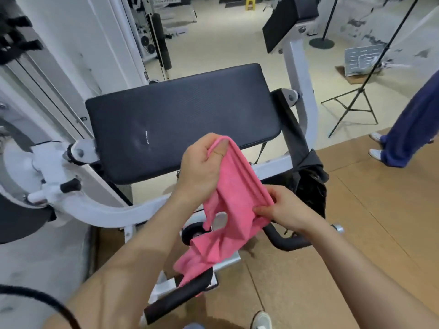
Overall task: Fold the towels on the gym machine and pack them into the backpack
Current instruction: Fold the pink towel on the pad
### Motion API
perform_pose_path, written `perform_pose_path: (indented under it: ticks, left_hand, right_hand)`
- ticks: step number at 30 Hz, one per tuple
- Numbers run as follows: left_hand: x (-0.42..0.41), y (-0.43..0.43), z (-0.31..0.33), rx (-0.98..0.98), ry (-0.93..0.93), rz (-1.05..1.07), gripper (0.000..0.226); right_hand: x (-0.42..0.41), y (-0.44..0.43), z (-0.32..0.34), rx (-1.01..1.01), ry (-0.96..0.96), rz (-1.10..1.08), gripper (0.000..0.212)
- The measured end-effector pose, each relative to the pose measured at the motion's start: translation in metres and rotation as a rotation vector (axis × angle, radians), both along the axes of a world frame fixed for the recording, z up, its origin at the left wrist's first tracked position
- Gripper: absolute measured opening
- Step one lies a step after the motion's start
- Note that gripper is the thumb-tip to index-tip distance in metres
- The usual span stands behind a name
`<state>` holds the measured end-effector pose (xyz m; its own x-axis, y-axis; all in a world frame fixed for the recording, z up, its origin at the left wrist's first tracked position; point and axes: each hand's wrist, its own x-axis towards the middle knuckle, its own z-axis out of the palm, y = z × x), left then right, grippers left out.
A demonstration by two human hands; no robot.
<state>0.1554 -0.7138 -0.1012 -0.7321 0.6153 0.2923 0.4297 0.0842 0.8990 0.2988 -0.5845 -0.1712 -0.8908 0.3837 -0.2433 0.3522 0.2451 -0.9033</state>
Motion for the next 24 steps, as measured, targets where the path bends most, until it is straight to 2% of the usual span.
perform_pose_path:
  ticks: [5,7,9,11,14,16,18,20,22,24]
  left_hand:
    - [-0.035,0.012,-0.002,0.227,-0.129,0.297,0.026]
    - [-0.062,0.005,-0.001,0.296,-0.141,0.413,0.025]
    - [-0.088,-0.006,-0.004,0.243,-0.064,0.496,0.024]
    - [-0.112,-0.018,-0.014,0.081,0.015,0.527,0.026]
    - [-0.150,-0.031,-0.038,-0.171,0.006,0.532,0.022]
    - [-0.176,-0.036,-0.055,-0.304,-0.012,0.583,0.019]
    - [-0.201,-0.037,-0.066,-0.303,-0.078,0.658,0.018]
    - [-0.224,-0.037,-0.073,-0.194,-0.188,0.723,0.016]
    - [-0.249,-0.038,-0.077,-0.159,-0.243,0.797,0.014]
    - [-0.272,-0.041,-0.080,-0.163,-0.232,0.859,0.014]
  right_hand:
    - [-0.008,0.057,-0.011,0.258,-0.048,-0.088,0.030]
    - [-0.021,0.079,-0.009,0.298,-0.039,-0.063,0.031]
    - [-0.036,0.099,-0.001,0.229,-0.051,0.069,0.028]
    - [-0.056,0.119,0.008,0.101,-0.047,0.167,0.018]
    - [-0.095,0.143,0.019,-0.100,-0.042,0.190,0.012]
    - [-0.127,0.153,0.024,-0.196,-0.044,0.189,0.017]
    - [-0.162,0.159,0.028,-0.244,-0.053,0.202,0.019]
    - [-0.196,0.161,0.033,-0.248,-0.071,0.244,0.017]
    - [-0.228,0.162,0.038,-0.244,-0.129,0.288,0.028]
    - [-0.255,0.163,0.041,-0.158,-0.174,0.319,0.037]
